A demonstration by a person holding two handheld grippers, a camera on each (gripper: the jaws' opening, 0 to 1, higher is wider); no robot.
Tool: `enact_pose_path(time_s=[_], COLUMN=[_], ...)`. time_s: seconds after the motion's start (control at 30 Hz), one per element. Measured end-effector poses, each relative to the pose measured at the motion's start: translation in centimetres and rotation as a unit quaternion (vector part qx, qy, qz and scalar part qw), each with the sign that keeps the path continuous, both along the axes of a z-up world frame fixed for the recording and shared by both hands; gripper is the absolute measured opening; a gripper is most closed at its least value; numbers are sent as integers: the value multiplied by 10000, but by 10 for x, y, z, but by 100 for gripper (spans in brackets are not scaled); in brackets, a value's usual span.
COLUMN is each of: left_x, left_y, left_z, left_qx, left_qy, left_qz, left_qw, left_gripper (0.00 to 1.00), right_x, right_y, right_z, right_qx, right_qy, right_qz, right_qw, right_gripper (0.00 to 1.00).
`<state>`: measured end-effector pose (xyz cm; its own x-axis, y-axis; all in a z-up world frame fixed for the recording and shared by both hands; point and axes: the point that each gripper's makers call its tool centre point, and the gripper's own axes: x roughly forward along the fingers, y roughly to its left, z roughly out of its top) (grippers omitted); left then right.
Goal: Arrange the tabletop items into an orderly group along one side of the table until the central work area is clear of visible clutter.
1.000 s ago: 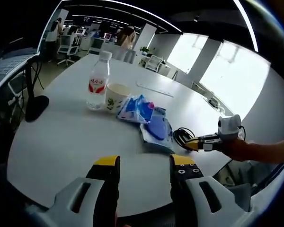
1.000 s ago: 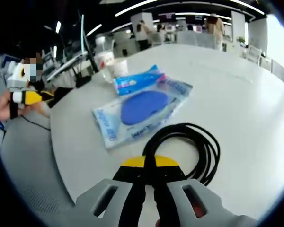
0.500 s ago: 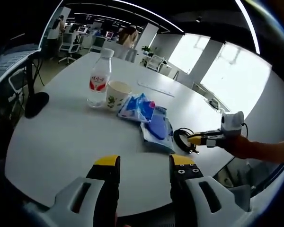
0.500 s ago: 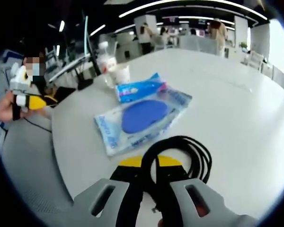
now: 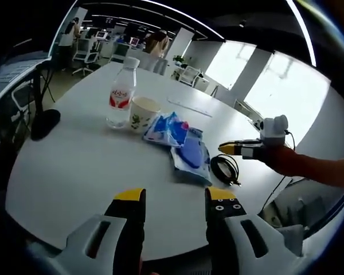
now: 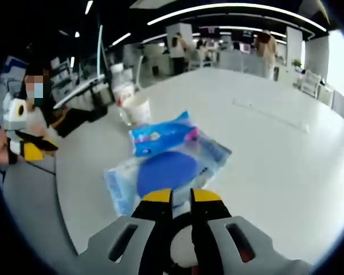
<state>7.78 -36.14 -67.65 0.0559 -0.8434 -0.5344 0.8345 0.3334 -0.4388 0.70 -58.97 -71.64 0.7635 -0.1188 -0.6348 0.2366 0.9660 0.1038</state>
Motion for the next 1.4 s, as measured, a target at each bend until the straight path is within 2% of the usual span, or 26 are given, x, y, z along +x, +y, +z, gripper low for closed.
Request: enact_pose_path(time_s=[0.4, 0.83, 1.1, 1.4], left_x=[-1, -1, 0, 4], left_y=[3, 2, 1, 4], left_z=[-1, 1, 1, -1], left_qx=[8, 17, 27, 48], left_qy=[4, -8, 1, 46], left_qz=[83, 71, 66, 159], left_qw=[10000, 10000, 10000, 9999], left_gripper=[40, 40, 40, 40], right_x=[48, 75, 95, 111], right_y=[-17, -39, -44, -45], right_z=[0, -1, -4, -12], right_qx=[99, 258, 358, 513], right_qy=[-48, -77, -2, 75], right_qz=[-19, -271, -334, -327], right_qw=[9999, 9993, 9988, 9981], right_gripper=[10, 11, 15, 13])
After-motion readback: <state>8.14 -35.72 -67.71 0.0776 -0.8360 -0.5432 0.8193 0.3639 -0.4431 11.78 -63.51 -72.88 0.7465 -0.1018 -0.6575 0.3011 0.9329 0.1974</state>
